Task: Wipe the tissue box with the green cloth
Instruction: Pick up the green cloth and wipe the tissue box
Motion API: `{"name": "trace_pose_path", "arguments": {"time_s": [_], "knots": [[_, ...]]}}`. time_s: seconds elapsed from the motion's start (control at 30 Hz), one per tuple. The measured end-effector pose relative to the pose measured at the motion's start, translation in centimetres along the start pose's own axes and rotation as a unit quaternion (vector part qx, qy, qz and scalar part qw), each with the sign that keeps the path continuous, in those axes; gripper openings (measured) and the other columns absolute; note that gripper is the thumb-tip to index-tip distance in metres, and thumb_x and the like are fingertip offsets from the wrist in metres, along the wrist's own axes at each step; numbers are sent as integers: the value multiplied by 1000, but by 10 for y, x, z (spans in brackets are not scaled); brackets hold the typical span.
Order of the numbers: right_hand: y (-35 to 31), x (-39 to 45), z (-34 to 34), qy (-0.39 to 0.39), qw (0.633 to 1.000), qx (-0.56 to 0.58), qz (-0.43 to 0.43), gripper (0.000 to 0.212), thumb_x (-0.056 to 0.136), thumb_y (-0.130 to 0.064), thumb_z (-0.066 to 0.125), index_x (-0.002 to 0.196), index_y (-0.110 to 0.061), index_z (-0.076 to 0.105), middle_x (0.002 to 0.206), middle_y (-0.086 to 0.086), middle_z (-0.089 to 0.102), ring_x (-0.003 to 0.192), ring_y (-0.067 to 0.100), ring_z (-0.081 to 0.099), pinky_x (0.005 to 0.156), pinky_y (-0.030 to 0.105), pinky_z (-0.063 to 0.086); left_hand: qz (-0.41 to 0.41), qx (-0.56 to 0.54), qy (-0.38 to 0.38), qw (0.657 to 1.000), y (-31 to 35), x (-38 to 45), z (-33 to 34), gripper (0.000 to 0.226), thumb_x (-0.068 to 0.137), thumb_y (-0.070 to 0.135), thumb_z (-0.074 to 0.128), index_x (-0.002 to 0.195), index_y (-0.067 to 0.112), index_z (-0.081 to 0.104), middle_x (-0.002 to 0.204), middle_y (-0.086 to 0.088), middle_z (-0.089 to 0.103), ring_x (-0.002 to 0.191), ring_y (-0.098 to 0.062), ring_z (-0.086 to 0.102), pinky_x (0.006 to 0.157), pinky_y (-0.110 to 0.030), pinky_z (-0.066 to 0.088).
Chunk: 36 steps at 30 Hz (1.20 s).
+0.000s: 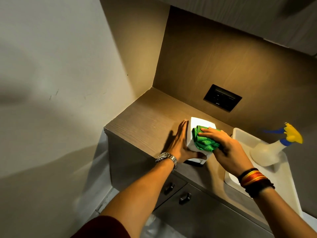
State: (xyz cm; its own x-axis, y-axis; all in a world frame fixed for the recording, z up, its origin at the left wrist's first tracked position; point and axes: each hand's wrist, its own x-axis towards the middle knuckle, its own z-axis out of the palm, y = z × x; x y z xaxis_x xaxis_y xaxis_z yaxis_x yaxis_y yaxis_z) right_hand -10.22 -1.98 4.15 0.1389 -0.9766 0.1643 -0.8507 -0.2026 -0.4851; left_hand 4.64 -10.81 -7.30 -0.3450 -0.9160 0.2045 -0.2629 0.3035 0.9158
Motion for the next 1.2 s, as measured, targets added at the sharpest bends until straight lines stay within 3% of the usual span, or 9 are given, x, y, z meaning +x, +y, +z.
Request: {"name": "trace_pose_path", "arguments": {"time_s": [0.2, 0.33, 0.4, 0.5, 0.6, 0.73, 0.9, 1.1, 1.2], "knots": [[11, 10, -9, -12, 1000, 0, 1, 64, 84, 12, 53, 130, -32, 58, 143, 0, 53, 135, 20, 44, 108, 51, 43, 23, 11, 13, 1000, 1, 2, 1, 135, 49, 47, 102, 156, 22, 23, 144, 0, 54, 121, -14, 61, 92, -31, 60], [11, 57, -6, 30, 998, -35, 32, 51, 86, 0, 57, 129, -27, 59, 135, 4, 60, 125, 22, 54, 110, 41, 40, 41, 15, 20, 999, 5, 3, 0, 130, 49, 46, 101, 153, 20, 27, 142, -1, 50, 121, -13, 56, 87, -14, 48], [-2, 75, 3, 36, 998, -53, 29, 49, 83, 2, 57, 126, -22, 62, 131, 5, 64, 123, 26, 57, 106, 31, 37, 39, 11, 24, 999, 4, 2, -1, 129, 48, 52, 100, 152, 23, 29, 142, 1, 52, 121, -12, 56, 90, -19, 51], [-20, 70, 18, 24, 997, -68, -24, 51, 82, 5, 56, 124, -21, 64, 133, 2, 63, 127, 24, 54, 109, 38, 38, 22, 11, 8, 1000, -2, -2, -1, 120, 53, 58, 97, 149, 22, 34, 136, 2, 58, 113, -10, 59, 90, -22, 52], [-15, 37, 17, -3, 999, -17, -43, 60, 82, 11, 53, 128, -28, 60, 141, -12, 53, 137, 10, 41, 113, 36, 35, 21, 33, 20, 999, -2, -6, -4, 105, 55, 65, 92, 140, 19, 51, 122, 5, 69, 98, 2, 58, 80, -18, 56], [-1, 5, -7, -28, 999, 45, -7, 70, 83, 16, 51, 124, -40, 60, 134, -36, 44, 128, -20, 33, 104, 17, 37, 31, 5, 5, 999, 0, -2, -4, 128, 53, 46, 101, 154, 16, 30, 142, 0, 58, 117, 0, 55, 81, 4, 42], [19, 49, -23, 3, 995, 50, 83, 60, 85, 10, 47, 127, -29, 61, 134, -3, 59, 125, 13, 51, 111, 42, 41, 19, 18, 17, 1000, -2, 1, 0, 139, 47, 52, 101, 157, 24, 20, 147, 1, 51, 128, -17, 56, 92, -25, 54], [-12, 86, 3, 10, 996, 7, 84, 54, 84, 7, 51, 128, -23, 62, 137, 3, 60, 129, 21, 50, 108, 29, 32, 17, 25, -1, 1000, 1, 5, -4, 127, 49, 57, 98, 151, 30, 27, 141, 4, 52, 119, -12, 56, 96, -33, 55], [-24, 58, 11, 7, 999, 24, 31, 56, 84, 8, 53, 126, -27, 63, 138, -6, 57, 132, 14, 45, 111, 31, 31, 14, 47, -15, 999, -6, 3, -5, 116, 50, 75, 89, 144, 31, 36, 127, 10, 65, 103, -9, 66, 83, -30, 61]]}}
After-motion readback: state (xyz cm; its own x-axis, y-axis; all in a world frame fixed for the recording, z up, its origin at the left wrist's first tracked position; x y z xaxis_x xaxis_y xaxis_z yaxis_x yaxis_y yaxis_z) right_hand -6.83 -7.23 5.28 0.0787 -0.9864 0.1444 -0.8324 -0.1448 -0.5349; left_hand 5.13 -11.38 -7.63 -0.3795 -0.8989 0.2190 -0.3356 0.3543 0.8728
